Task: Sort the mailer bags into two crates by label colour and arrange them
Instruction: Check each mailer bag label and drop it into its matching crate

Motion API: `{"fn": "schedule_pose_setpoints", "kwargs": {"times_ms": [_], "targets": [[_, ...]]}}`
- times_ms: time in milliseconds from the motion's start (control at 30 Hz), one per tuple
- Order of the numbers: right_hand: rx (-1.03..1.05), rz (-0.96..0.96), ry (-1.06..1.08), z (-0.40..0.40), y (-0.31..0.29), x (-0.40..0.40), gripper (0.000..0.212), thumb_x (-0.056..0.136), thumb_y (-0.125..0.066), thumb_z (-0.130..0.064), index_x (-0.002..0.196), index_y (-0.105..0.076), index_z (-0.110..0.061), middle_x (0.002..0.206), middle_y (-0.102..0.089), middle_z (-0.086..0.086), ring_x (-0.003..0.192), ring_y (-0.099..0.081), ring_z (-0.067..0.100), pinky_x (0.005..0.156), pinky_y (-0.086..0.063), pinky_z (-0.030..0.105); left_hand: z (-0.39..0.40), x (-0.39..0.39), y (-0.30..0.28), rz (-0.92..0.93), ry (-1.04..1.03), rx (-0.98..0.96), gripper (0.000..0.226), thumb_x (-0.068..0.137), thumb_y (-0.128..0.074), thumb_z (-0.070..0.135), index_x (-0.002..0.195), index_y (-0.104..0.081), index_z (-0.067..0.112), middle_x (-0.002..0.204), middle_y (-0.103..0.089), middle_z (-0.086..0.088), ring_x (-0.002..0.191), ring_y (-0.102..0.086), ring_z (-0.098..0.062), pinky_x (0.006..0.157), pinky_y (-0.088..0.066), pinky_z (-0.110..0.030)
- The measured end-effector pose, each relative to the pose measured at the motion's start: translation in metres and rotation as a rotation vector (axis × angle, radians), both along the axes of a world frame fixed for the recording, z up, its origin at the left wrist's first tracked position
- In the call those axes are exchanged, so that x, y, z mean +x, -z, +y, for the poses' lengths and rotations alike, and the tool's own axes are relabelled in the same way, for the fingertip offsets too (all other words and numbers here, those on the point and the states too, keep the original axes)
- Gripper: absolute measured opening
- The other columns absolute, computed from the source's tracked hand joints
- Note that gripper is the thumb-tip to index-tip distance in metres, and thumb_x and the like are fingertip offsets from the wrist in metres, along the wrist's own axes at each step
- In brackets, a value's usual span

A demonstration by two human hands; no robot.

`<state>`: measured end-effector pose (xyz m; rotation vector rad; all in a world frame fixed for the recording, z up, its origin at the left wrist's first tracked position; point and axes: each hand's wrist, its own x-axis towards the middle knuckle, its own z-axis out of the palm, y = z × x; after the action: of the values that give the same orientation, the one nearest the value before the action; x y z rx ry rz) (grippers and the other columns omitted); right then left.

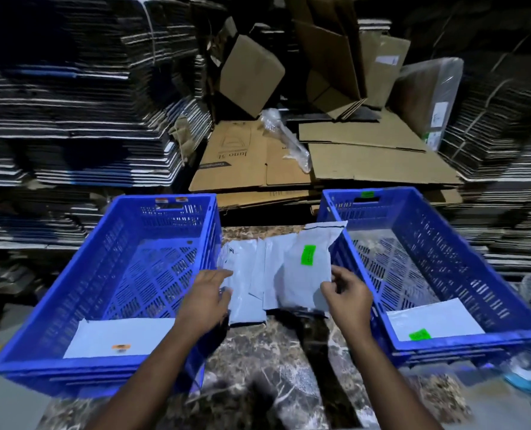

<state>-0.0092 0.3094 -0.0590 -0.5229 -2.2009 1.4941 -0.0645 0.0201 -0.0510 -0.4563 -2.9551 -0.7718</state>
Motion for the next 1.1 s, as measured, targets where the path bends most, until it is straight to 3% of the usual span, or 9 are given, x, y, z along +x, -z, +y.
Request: {"fn": "schedule_pose_setpoints", "kwargs": {"times_ms": [67, 167, 300, 433, 567, 700, 833, 967, 1100], "targets": [[-0.237, 0.019, -0.132, -0.010, -0.014, 0.017, 0.033, 0.087, -0.067, -0.004, 0.118, -0.072, -0.015, 0.099, -0.075, -0.001, 0.089, -0.070, 0.016, 0.080, -0.058, 0.040, 0.019, 0.017, -0.021, -0.163, 0.007, 0.318, 0.034, 0.102, -0.052, 0.030, 0.136, -0.051, 0.029, 0.135, -0.057, 0.004, 0.120, -0.055, -0.007, 0.091, -0.044, -0.017], [-0.457, 0.029, -0.330, -0.028, -0.029, 0.040, 0.044, 0.091, -0.059, 0.008, 0.121, -0.068, -0.023, 0.091, -0.061, 0.005, 0.074, -0.055, 0.019, 0.066, -0.048, 0.033, 0.050, 0.043, -0.044, -0.385, 0.049, 0.772, 0.032, 0.099, -0.060, 0.027, 0.128, -0.049, 0.037, 0.125, -0.065, 0.005, 0.104, -0.063, 0.005, 0.083, -0.051, -0.015], [-0.433, 0.042, -0.477, -0.041, -0.040, 0.065, 0.075, 0.090, -0.057, 0.011, 0.141, -0.050, -0.044, 0.108, -0.059, 0.019, 0.075, -0.049, 0.029, 0.066, -0.046, 0.044, 0.060, 0.063, -0.054, -0.366, 0.095, 0.967, 0.057, 0.096, -0.063, 0.007, 0.135, -0.039, 0.042, 0.129, -0.045, 0.032, 0.117, -0.046, 0.018, 0.082, -0.044, -0.002], [-0.261, 0.029, -0.578, -0.045, -0.050, 0.080, 0.089, 0.090, -0.054, 0.013, 0.150, -0.032, -0.050, 0.155, -0.039, -0.008, 0.078, -0.042, 0.049, 0.062, -0.037, 0.042, 0.053, 0.070, -0.046, -0.385, 0.130, 0.930, 0.069, 0.097, -0.061, 0.005, 0.139, -0.035, 0.053, 0.129, -0.028, 0.049, 0.132, -0.021, 0.018, 0.101, -0.035, -0.017], [-0.211, 0.026, -0.577, -0.049, -0.055, 0.089, 0.084, 0.088, -0.055, 0.013, 0.147, -0.040, -0.046, 0.151, -0.030, -0.040, 0.125, -0.023, 0.054, 0.065, -0.042, 0.042, 0.045, 0.076, -0.045, -0.431, 0.133, 0.917, 0.074, 0.096, -0.062, 0.007, 0.140, -0.034, 0.060, 0.133, -0.028, 0.054, 0.134, -0.019, 0.021, 0.112, -0.030, -0.034], [-0.242, 0.025, -0.545, -0.050, -0.058, 0.092, 0.078, 0.090, -0.057, 0.010, 0.148, -0.041, -0.040, 0.152, -0.044, -0.013, 0.131, -0.022, 0.052, 0.087, -0.050, 0.060, 0.048, 0.081, -0.044, -0.449, 0.133, 0.932, 0.074, 0.095, -0.060, 0.000, 0.137, -0.035, 0.056, 0.123, -0.035, 0.060, 0.117, -0.023, 0.037, 0.108, -0.034, -0.024], [-0.301, 0.066, -0.474, -0.044, -0.052, 0.087, 0.062, 0.094, -0.068, -0.015, 0.147, -0.044, -0.036, 0.148, -0.040, -0.031, 0.139, -0.035, -0.009, 0.116, -0.038, 0.039, 0.061, 0.086, -0.041, -0.422, 0.181, 0.935, 0.073, 0.094, -0.061, -0.002, 0.145, -0.033, 0.042, 0.142, -0.041, 0.037, 0.132, -0.034, 0.019, 0.104, -0.040, -0.015], [-0.115, 0.070, -0.358, -0.022, -0.054, 0.076, 0.056, 0.096, -0.066, -0.017, 0.146, -0.047, -0.030, 0.150, -0.042, -0.024, 0.140, -0.032, -0.009, 0.118, -0.034, 0.035, 0.088, 0.086, -0.041, -0.395, 0.204, 0.874, 0.074, 0.094, -0.064, 0.005, 0.151, -0.027, 0.036, 0.154, -0.032, 0.020, 0.140, -0.027, 0.011, 0.104, -0.032, -0.005], [0.078, 0.156, -0.365, 0.036, -0.086, 0.066, 0.060, 0.097, -0.059, -0.004, 0.150, -0.038, -0.024, 0.153, -0.039, -0.019, 0.142, -0.032, -0.006, 0.115, -0.033, 0.019, 0.122, 0.070, -0.043, -0.362, 0.262, 0.822, 0.075, 0.095, -0.063, 0.007, 0.151, -0.023, 0.036, 0.141, -0.042, 0.018, 0.092, -0.066, 0.002, 0.078, -0.050, -0.013]]}}
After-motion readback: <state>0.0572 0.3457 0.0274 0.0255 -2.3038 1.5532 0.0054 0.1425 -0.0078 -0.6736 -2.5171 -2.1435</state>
